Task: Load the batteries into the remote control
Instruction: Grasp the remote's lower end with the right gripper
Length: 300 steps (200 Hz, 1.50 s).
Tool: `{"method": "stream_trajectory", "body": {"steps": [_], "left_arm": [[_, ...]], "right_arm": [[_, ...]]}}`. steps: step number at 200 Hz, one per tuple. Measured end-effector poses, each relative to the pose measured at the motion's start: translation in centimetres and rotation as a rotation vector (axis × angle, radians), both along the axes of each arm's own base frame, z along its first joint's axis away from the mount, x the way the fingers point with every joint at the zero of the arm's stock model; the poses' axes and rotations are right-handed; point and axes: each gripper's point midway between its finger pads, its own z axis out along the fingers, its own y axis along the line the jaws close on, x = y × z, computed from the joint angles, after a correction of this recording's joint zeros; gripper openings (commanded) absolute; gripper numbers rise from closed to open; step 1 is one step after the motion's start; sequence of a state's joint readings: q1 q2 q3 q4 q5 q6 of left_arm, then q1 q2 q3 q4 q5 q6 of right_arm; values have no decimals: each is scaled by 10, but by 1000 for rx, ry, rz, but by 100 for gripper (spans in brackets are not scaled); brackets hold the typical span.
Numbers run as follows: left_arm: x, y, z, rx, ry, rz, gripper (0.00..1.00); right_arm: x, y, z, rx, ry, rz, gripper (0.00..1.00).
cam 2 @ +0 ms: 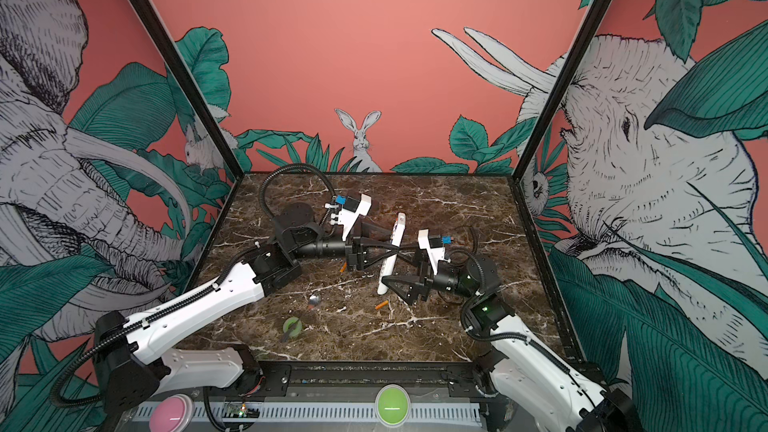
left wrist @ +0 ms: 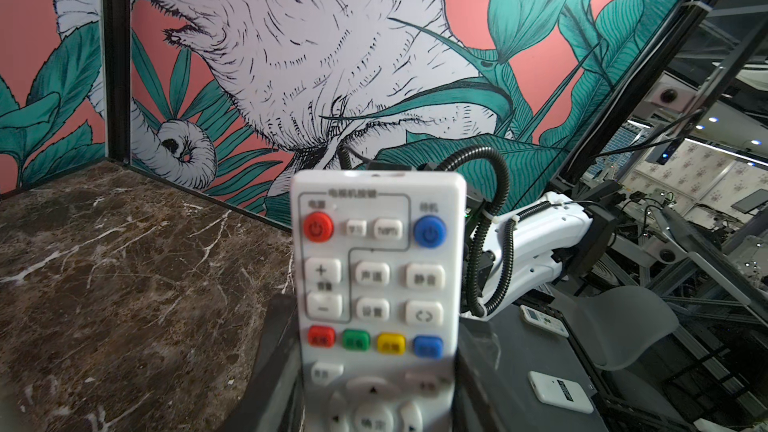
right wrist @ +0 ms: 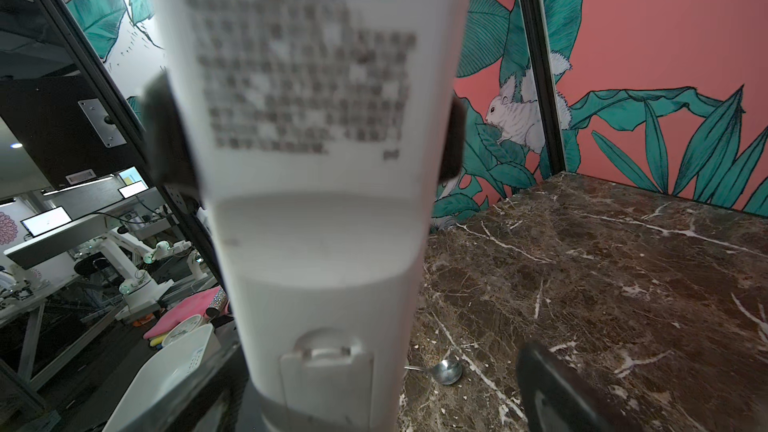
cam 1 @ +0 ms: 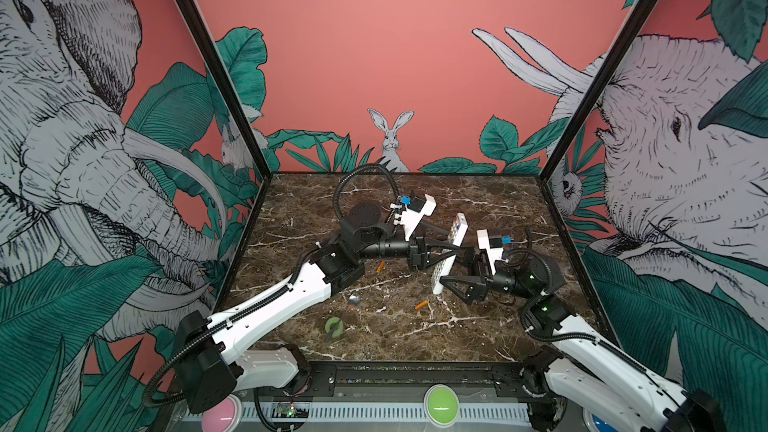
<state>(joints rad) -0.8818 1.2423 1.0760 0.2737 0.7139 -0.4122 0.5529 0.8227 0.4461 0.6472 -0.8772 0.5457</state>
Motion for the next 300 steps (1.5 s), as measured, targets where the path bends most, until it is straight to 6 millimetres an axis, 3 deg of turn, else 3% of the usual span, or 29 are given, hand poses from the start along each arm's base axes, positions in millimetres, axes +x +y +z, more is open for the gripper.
{"method": "stream_trajectory", "body": {"steps": [89, 123, 158, 183, 255, 273, 300], "left_arm": [[-3, 1, 13, -60, -3, -15, 9], [-1, 1, 16, -71, -8, -6, 9], [1, 2, 19, -83, -26, 3, 12], [4, 2, 19, -83, -26, 21, 23], [17, 3, 9, -63, -14, 92, 67], [30, 9, -2, -39, 7, 158, 79], [40, 17, -14, -7, 17, 230, 86]], "right_arm": [[-12, 9, 2, 6, -34, 48, 72], [-17, 10, 7, 19, -57, 66, 49], [-15, 11, 10, 37, -53, 63, 34], [-14, 11, 10, 40, -52, 59, 27], [-4, 6, 0, -9, -45, -35, 0], [6, 3, -9, -44, -32, -103, 0], [18, -2, -25, -118, 2, -182, 0]]}}
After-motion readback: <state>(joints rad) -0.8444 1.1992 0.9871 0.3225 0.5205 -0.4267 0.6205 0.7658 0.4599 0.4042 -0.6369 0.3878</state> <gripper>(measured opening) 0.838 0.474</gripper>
